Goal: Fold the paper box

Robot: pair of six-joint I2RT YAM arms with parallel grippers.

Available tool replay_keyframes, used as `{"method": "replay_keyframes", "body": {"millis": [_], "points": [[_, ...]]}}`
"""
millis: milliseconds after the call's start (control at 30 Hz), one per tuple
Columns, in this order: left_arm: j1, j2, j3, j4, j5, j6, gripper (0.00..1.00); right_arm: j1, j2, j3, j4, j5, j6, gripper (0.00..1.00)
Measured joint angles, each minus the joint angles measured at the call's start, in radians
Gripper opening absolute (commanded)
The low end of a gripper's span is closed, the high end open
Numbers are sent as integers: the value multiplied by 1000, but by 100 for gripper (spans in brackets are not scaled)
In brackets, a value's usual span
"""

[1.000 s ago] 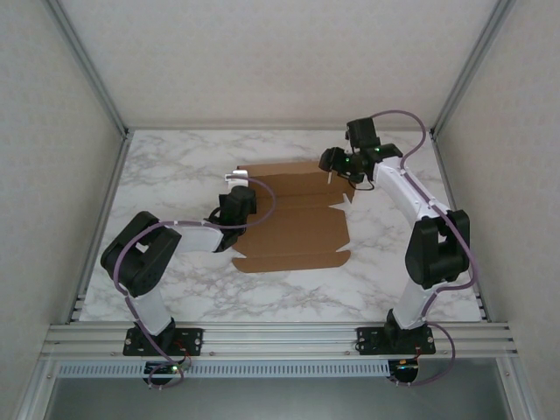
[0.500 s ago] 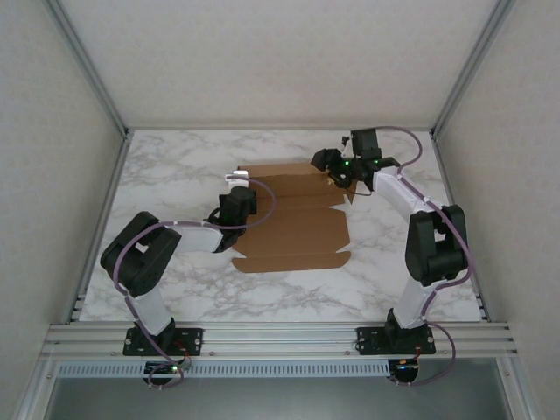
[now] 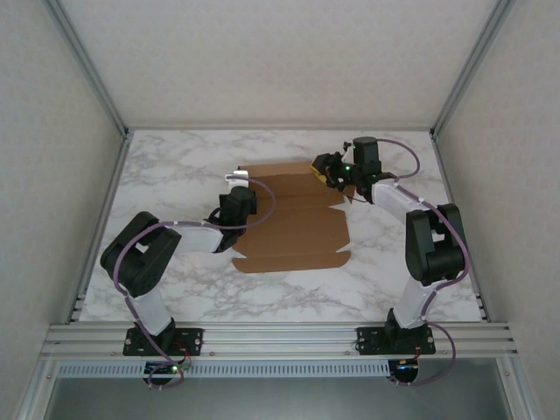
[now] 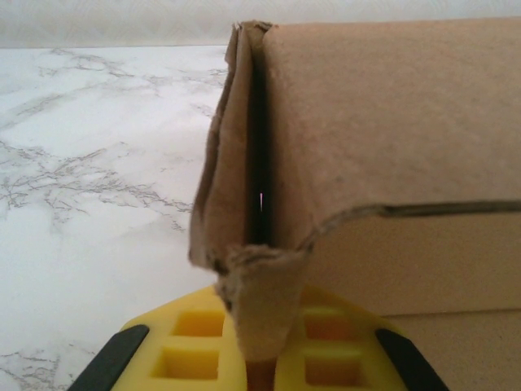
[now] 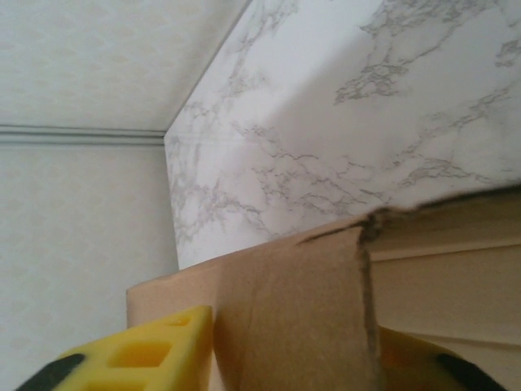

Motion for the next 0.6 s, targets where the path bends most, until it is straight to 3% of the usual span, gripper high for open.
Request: {"method": "replay_keyframes", "body": {"millis": [267, 333, 467, 533, 567, 600], "points": [[0, 0, 0, 0, -4, 0, 0, -3, -5, -14, 40, -8, 32, 21], [0, 0, 0, 0, -4, 0, 0, -3, -6, -14, 39, -7, 30, 14], [0, 0, 0, -1, -4, -1, 0, -3, -16, -14, 34, -6, 39, 8], [0, 0, 0, -1, -2, -1, 0, -4, -24, -14, 26, -3, 40, 11], [-1, 0, 0, -1, 0, -1, 0, -4, -26, -14, 23, -2, 41, 19], [-1, 0, 0, -1, 1, -1, 0, -4, -28, -14, 19, 2, 42, 33]]}}
